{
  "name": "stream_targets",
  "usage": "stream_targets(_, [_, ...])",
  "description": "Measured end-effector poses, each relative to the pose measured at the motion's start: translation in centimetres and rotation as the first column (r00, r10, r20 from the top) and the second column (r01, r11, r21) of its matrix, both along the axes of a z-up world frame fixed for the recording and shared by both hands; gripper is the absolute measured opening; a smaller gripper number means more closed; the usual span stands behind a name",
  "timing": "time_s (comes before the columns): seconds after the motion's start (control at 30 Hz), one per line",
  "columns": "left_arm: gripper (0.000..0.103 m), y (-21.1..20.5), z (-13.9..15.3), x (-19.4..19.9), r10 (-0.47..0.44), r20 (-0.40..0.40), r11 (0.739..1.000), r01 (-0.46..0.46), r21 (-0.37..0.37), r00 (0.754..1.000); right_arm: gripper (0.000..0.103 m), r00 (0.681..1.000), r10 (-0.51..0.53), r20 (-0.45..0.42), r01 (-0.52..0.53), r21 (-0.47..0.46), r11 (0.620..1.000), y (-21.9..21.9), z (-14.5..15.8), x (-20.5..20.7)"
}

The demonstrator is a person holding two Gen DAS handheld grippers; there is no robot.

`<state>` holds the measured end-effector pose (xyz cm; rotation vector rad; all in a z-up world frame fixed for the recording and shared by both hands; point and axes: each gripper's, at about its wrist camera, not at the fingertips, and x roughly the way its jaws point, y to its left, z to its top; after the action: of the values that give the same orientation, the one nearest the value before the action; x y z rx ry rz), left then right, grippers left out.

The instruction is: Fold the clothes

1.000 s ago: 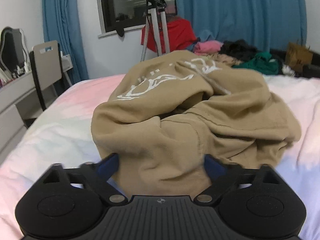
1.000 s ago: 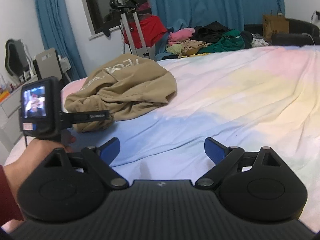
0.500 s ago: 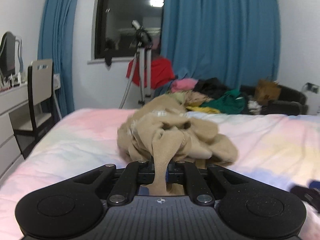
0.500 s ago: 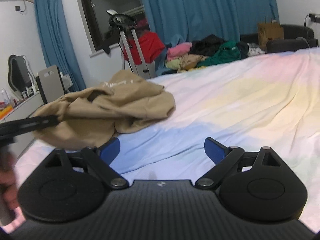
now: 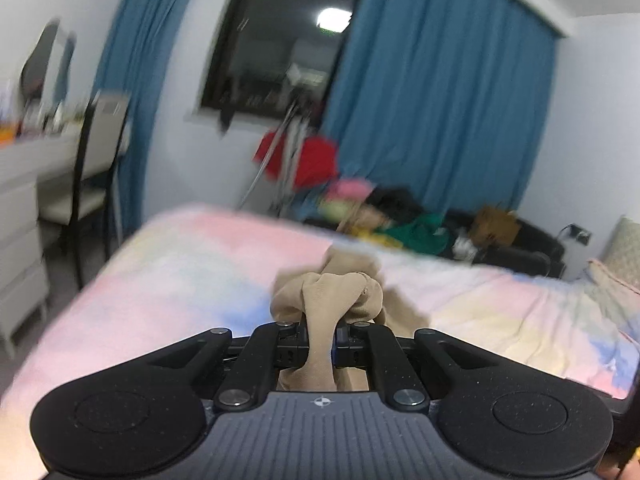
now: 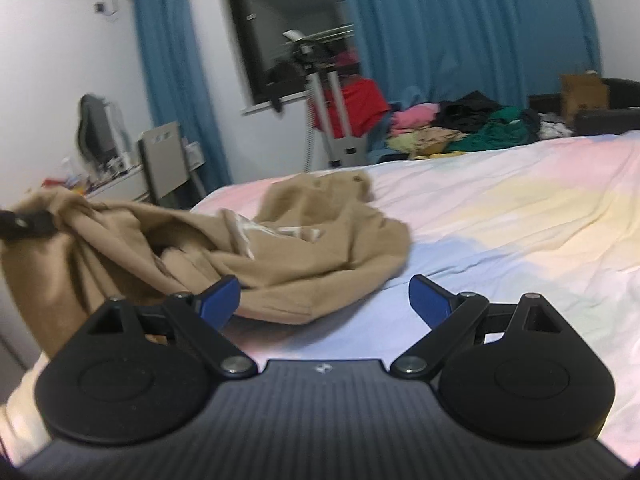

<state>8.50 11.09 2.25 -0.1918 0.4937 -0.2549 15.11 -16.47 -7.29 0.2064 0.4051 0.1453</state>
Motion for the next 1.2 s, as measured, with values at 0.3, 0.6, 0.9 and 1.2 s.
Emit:
stream_targets(0.3, [0.025,3.0,-2.4,1.8,0.035,-0.129,0.999,-0.036,-0.006,0.991,0.086,0.986,0.166,-0.007,-0.166,-0.085,0.982,5.7,-2.0,2.1])
stream_targets(0.6, [0.056,2.6,-1.8,2.0,0.047,-0.051,0.999,-0.048,-0.022,0.998,0.076,0.962,0.26,-0.082,-0.266,-0.082,0.96,7.8,-5.0,6.6])
stream_targets(0.9, [0.056,-0.8,-5.6,6.6,0.035,-0.191,0.992,-0.011,0.127,0.981,0.022,0.928,0.332,-0.171,-0.348,-0.078,0.934,8.6,-7.5,7.8])
stream_targets(1.2, [0.056,-1.5,-7.0,7.8,-0.023,-0.227,0.97,0.077,0.229,0.974,0.008,0.986,0.148,-0.071,-0.146,0.037,0.989,2.3,-2.5,5.7])
